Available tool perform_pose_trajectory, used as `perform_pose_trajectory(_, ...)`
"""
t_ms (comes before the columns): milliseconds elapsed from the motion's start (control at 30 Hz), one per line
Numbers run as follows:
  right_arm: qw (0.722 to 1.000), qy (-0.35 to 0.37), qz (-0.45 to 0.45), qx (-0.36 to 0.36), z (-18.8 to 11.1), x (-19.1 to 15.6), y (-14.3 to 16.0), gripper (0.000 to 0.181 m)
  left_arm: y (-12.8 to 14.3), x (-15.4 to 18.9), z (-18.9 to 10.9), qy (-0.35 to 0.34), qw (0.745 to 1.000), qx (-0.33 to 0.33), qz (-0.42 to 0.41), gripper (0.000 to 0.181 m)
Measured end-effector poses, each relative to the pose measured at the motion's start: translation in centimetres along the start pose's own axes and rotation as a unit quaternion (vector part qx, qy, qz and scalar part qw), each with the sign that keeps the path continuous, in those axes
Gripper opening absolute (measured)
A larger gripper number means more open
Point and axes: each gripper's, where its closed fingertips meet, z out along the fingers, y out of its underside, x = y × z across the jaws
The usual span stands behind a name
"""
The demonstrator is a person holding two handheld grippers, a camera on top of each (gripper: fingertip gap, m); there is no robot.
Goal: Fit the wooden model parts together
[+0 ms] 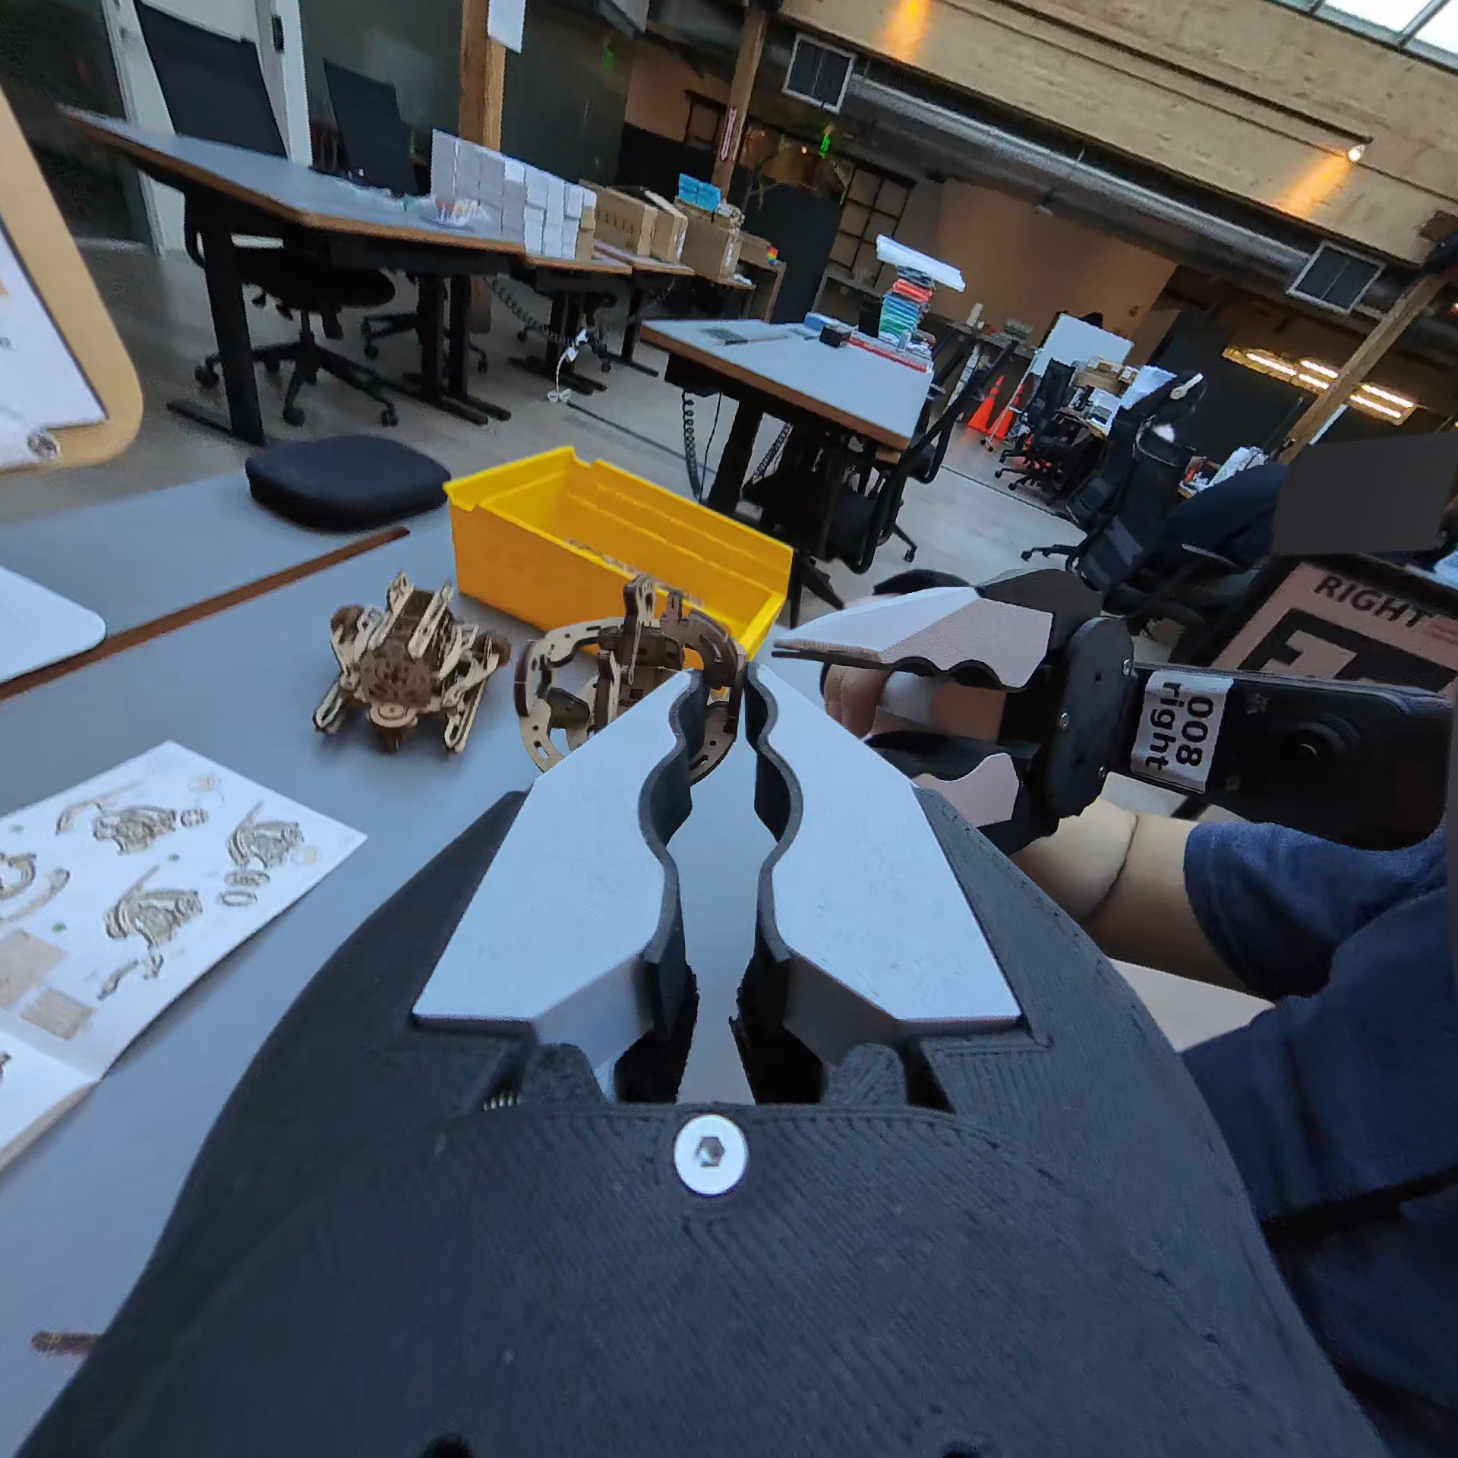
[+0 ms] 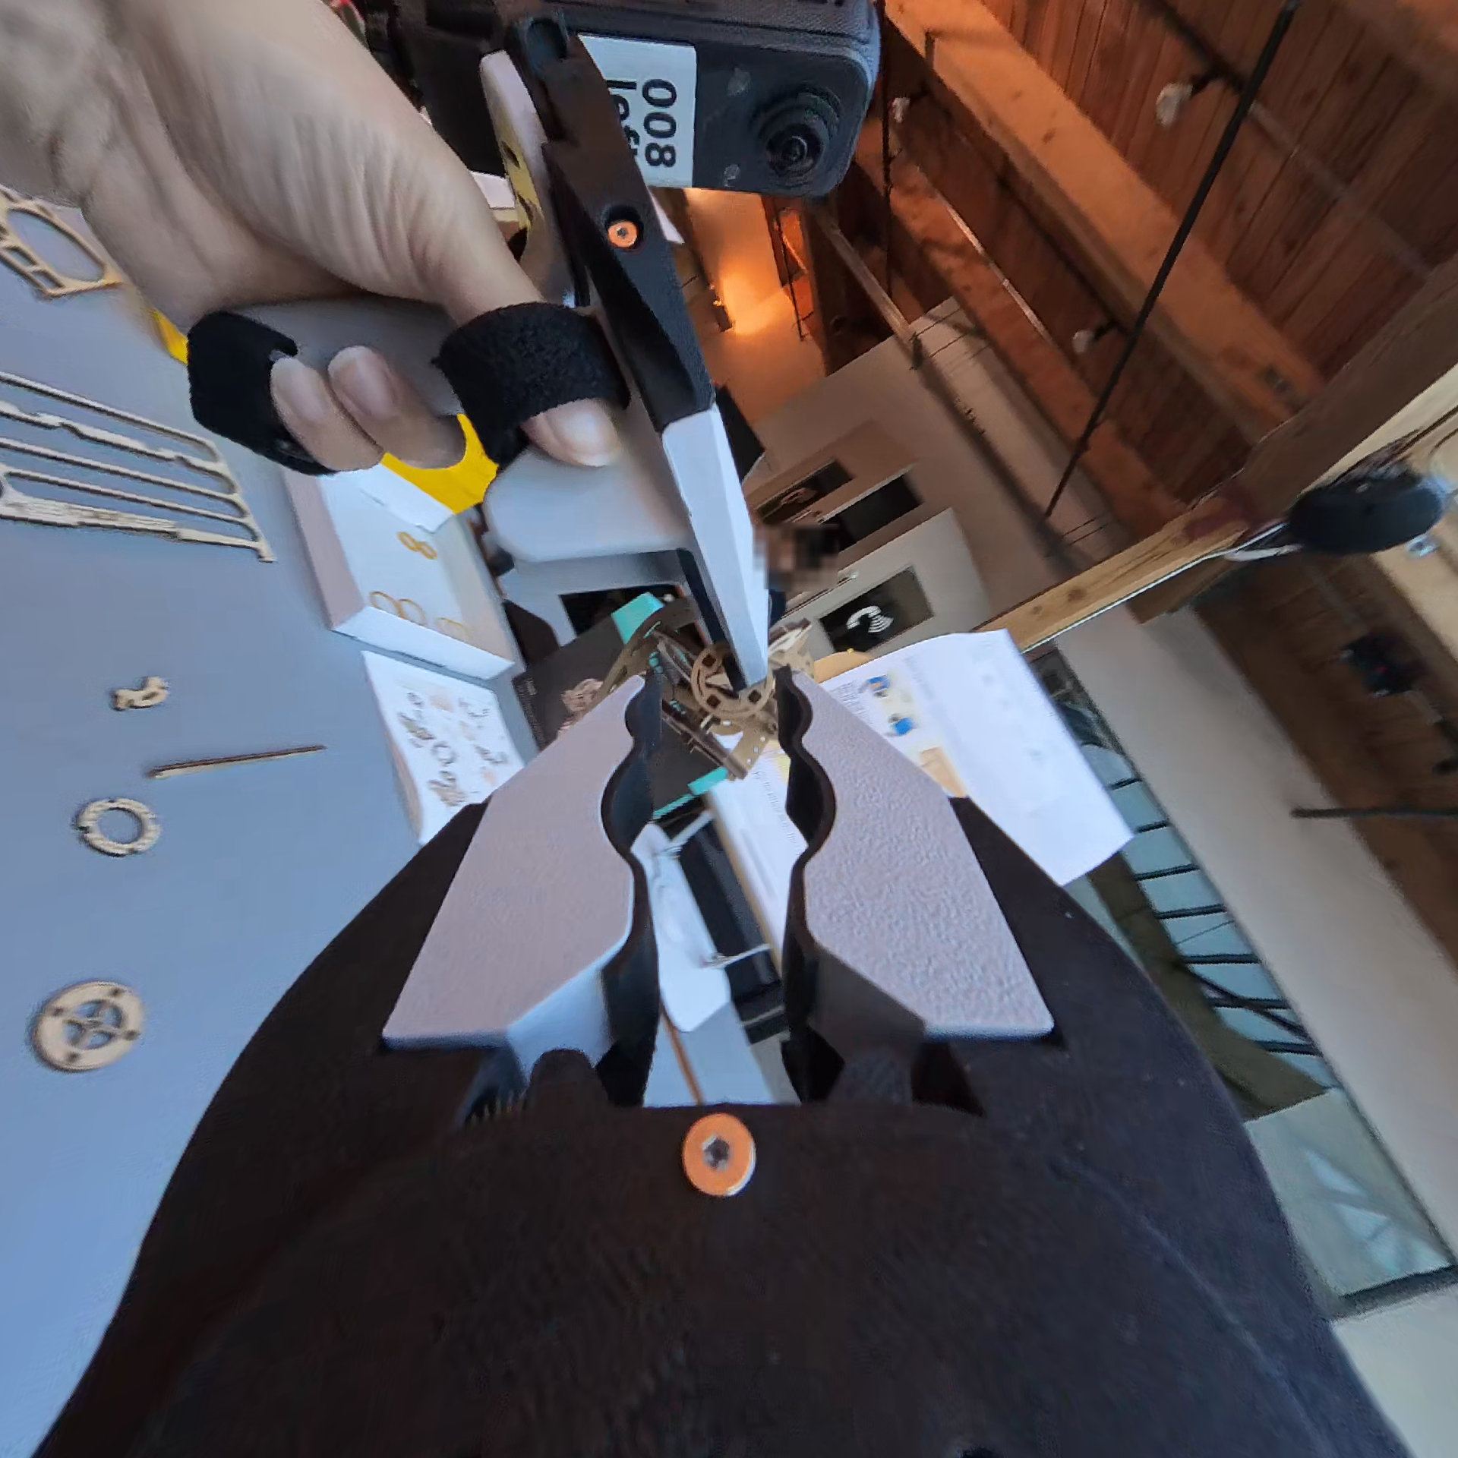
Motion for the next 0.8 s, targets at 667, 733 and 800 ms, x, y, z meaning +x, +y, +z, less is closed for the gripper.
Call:
perform_pose_trajectory(667, 0.955, 0.21, -0.181, 0.104, -9.7, 15.2, -16.6, 0.029, -14.8, 20.3, -2.2, 0.026, 0.954, 0.104, 0.279, 0.007)
perform_pose_trajectory(733, 0.951, 0.222, -0.186, 0.111, -10.2, 15.7, -17.8, 0.03, -15.1, 21.6, -2.3, 0.025, 0.947, 0.102, 0.305, 0.008)
perform_pose_trajectory(800, 0.944, 0.241, -0.195, 0.117, -10.8, 16.3, -18.6, 0.027, -15.4, 22.6, -2.4, 0.021, 0.939, 0.1, 0.33, 0.008)
